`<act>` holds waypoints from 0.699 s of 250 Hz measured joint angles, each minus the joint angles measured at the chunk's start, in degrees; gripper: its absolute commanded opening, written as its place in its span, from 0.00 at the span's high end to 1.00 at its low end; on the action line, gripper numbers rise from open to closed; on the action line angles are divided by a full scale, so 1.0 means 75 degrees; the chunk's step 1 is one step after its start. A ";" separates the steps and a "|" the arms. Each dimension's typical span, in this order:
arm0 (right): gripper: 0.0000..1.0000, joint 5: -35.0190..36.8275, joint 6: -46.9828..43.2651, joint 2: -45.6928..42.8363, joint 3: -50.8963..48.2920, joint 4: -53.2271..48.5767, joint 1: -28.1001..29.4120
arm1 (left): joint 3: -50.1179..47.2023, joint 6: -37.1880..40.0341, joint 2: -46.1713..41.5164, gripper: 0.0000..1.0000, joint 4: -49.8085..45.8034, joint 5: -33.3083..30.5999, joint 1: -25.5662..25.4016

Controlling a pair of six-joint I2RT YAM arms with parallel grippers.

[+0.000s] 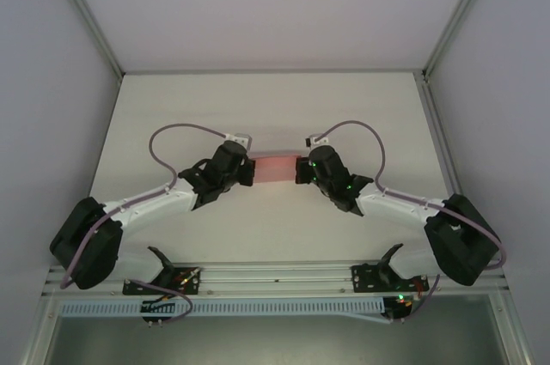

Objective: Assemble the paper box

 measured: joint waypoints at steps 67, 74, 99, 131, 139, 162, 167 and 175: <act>0.73 -0.0192 0.0090 -0.0009 0.0571 -0.1105 0.0052 | 0.0154 0.0012 0.0146 1.00 -0.0047 -0.0262 -0.0079; 0.70 -0.0233 0.0079 -0.0009 0.0656 -0.1274 0.0052 | 0.0198 0.0015 0.0178 1.00 -0.0070 -0.0286 -0.0085; 0.63 -0.0361 0.0047 -0.0009 0.0889 -0.1743 0.0050 | 0.0323 0.0050 0.0265 1.00 -0.0163 -0.0309 -0.0114; 0.49 -0.0726 0.0067 -0.0041 0.1055 -0.2098 -0.0073 | 0.0373 0.0102 0.0268 1.00 -0.0251 -0.0303 -0.0154; 0.47 -0.0819 0.0079 -0.0082 0.1055 -0.2145 -0.0114 | 0.0388 0.0105 0.0271 1.00 -0.0265 -0.0286 -0.0172; 0.40 -0.1032 0.0102 -0.0289 0.1040 -0.2311 -0.0236 | 0.0452 0.0131 0.0312 1.00 -0.0309 -0.0224 -0.0227; 0.38 -0.1090 0.0067 -0.0344 0.1037 -0.2355 -0.0271 | 0.0466 0.0134 0.0321 1.00 -0.0323 -0.0216 -0.0236; 0.32 -0.1177 0.0067 -0.0428 0.1026 -0.2396 -0.0347 | 0.0490 0.0154 0.0338 1.00 -0.0344 -0.0210 -0.0242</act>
